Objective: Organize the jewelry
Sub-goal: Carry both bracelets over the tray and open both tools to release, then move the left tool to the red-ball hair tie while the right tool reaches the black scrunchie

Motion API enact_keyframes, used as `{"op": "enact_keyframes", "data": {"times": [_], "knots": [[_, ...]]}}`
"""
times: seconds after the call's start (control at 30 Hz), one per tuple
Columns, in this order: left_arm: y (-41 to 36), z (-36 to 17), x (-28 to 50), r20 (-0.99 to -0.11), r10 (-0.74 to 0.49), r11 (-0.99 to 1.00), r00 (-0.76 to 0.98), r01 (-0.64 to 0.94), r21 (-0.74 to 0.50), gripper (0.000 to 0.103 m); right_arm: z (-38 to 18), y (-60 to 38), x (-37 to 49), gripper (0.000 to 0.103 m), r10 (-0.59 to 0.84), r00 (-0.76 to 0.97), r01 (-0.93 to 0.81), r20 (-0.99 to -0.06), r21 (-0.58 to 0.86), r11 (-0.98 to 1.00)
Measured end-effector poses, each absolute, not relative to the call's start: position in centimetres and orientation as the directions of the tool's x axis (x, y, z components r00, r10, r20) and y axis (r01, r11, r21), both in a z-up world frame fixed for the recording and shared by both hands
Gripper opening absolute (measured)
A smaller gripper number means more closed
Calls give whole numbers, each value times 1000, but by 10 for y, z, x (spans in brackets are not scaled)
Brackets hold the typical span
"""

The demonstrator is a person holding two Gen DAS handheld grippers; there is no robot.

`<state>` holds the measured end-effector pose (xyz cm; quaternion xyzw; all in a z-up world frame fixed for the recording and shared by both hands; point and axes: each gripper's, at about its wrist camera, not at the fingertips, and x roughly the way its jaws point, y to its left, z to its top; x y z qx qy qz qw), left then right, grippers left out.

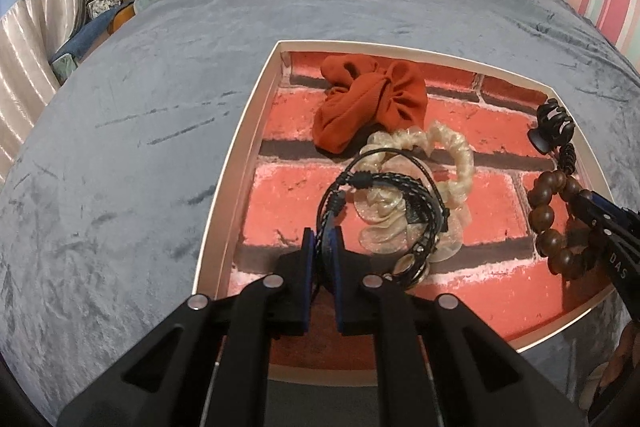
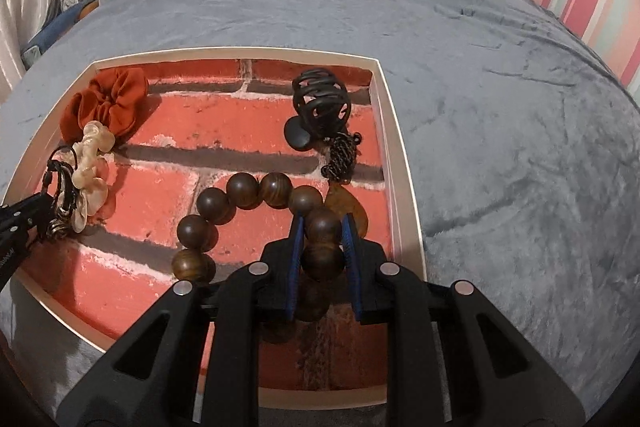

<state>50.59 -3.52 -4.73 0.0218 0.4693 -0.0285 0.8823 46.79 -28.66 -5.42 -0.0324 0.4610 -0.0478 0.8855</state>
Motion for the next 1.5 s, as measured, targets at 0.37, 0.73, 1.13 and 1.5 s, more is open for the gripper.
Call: {"op": "enact_keyframes", "data": {"times": [0.37, 0.73, 1.13, 1.5], "knots": [[-32, -13, 481, -782, -16, 997, 623, 74, 38, 57, -28, -285, 452, 63, -35, 610, -5, -791, -47, 999], [13, 69, 402, -679, -24, 998, 734, 53, 23, 82, 38, -314, 383, 95, 11, 694, -12, -720, 4, 1000], [60, 78, 308, -669, 26, 999, 743, 1, 41, 82, 69, -312, 293, 98, 21, 711, -43, -703, -13, 999], [75, 40, 250, -691, 16, 1000, 723, -14, 9, 82, 49, -298, 237, 98, 7, 714, -32, -700, -23, 999]]}}
